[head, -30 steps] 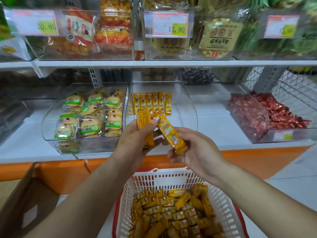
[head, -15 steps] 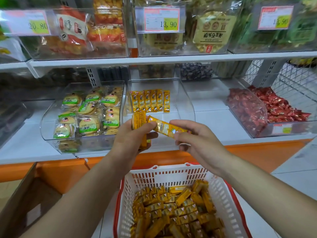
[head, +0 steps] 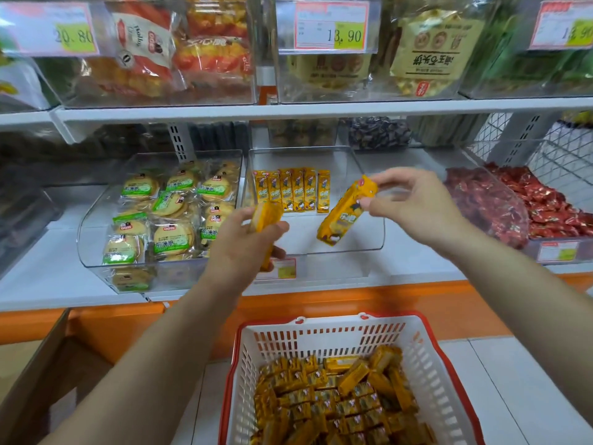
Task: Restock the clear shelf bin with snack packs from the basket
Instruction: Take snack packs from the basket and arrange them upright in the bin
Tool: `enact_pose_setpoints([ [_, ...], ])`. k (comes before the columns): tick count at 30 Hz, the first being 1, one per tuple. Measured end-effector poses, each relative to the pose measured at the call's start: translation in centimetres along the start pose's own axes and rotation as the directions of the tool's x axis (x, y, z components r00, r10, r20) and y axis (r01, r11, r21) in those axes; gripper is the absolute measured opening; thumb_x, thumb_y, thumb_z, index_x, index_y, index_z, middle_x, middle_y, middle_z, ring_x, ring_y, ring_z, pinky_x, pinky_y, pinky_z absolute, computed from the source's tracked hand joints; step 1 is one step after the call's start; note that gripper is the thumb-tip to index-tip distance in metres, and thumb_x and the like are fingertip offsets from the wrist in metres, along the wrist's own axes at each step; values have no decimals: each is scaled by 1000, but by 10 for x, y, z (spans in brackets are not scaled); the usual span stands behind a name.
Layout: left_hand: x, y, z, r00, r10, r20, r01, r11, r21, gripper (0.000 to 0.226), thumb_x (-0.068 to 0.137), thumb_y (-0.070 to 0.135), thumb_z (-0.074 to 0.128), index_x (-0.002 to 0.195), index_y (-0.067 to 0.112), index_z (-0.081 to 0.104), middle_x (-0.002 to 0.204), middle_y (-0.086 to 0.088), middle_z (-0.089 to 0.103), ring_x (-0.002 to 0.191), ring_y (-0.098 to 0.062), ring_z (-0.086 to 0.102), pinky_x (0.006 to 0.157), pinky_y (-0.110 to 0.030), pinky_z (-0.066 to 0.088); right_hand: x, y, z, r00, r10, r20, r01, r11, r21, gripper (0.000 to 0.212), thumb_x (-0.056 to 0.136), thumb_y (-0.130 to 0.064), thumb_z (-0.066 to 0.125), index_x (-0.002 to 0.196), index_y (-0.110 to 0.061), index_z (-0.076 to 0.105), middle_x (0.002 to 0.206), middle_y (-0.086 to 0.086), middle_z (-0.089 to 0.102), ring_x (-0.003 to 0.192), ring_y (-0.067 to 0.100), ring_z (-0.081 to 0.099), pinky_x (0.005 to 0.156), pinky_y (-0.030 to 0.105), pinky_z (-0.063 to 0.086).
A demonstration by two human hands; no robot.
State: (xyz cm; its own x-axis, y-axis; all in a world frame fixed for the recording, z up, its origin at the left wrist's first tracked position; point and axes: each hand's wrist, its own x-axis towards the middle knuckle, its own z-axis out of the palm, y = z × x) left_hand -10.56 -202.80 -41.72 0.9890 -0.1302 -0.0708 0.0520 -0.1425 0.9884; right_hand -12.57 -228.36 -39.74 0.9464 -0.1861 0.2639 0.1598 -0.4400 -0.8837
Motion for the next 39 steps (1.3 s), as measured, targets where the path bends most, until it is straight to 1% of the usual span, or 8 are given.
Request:
enact_pose_setpoints([
  [4, 10, -8, -8, 1000, -17, -14, 17, 1000, -4, 30, 95, 24, 71, 123, 19, 60, 100, -7, 75, 62, -9, 74, 47, -18, 54, 72, 26, 9, 993, -121, -1, 109, 901, -420, 17, 74, -30, 85, 79, -35, 69, 71, -16, 65, 73, 11, 66, 66, 27, 46],
  [8, 20, -15, -10, 998, -56, -4, 56, 997, -51, 30, 92, 20, 74, 119, 21, 60, 90, -6, 79, 61, -16, 74, 47, -21, 53, 141, 55, 15, 994, -57, 89, 105, 666, -739, 30, 82, -38, 76, 110, -29, 70, 92, -9, 61, 91, 17, 60, 72, 25, 36],
  [19, 35, -26, -5, 995, -100, 16, 101, 991, -90, 25, 88, 19, 75, 111, 22, 65, 90, 0, 79, 62, -16, 75, 47, -19, 52, 216, 79, 38, 965, 162, 206, 93, 523, -847, 12, 83, -14, 73, 82, -26, 71, 99, -1, 72, 95, 23, 67, 79, 28, 52],
  [23, 33, -28, -1, 994, -105, 34, 108, 989, -105, 28, 89, 19, 75, 115, 21, 64, 92, -1, 79, 62, -16, 76, 47, -19, 52, 214, 78, 41, 987, 89, 132, 81, 430, -899, 17, 85, -23, 68, 102, -27, 69, 115, 5, 68, 107, 30, 64, 89, 41, 55],
  [27, 30, -29, 1, 991, -110, 71, 117, 987, -109, 30, 90, 21, 75, 117, 24, 64, 95, 1, 79, 69, -15, 77, 52, -23, 54, 189, 62, 31, 997, 46, 61, 26, 552, -834, 27, 88, -34, 68, 114, -27, 65, 124, 2, 62, 113, 27, 59, 93, 38, 51],
  [31, 29, -32, 5, 975, -162, 152, 189, 965, -181, 38, 90, 5, 69, 124, 21, 64, 89, -3, 79, 87, -25, 77, 67, -37, 57, 110, 29, 20, 994, -99, 43, 100, 700, -707, 15, 83, -30, 71, 97, -29, 71, 97, -6, 68, 91, 20, 65, 80, 32, 52],
  [35, 17, -28, 16, 961, -88, 263, 142, 971, -194, 56, 88, -2, 72, 135, 27, 64, 110, -12, 74, 90, -25, 74, 70, -30, 55, 19, -1, 25, 989, 5, 149, 31, 971, -238, 13, 84, -21, 75, 92, -30, 70, 88, -7, 73, 71, 4, 62, 65, 15, 48],
  [39, -2, -19, 33, 964, 34, 265, 0, 992, -128, 59, 82, -3, 80, 128, 31, 67, 110, -3, 75, 83, -17, 74, 64, -27, 55, -35, -15, 31, 967, 161, 199, -184, 977, 103, 22, 95, -29, 62, 117, -32, 67, 93, 0, 73, 76, 16, 71, 66, 30, 55],
])
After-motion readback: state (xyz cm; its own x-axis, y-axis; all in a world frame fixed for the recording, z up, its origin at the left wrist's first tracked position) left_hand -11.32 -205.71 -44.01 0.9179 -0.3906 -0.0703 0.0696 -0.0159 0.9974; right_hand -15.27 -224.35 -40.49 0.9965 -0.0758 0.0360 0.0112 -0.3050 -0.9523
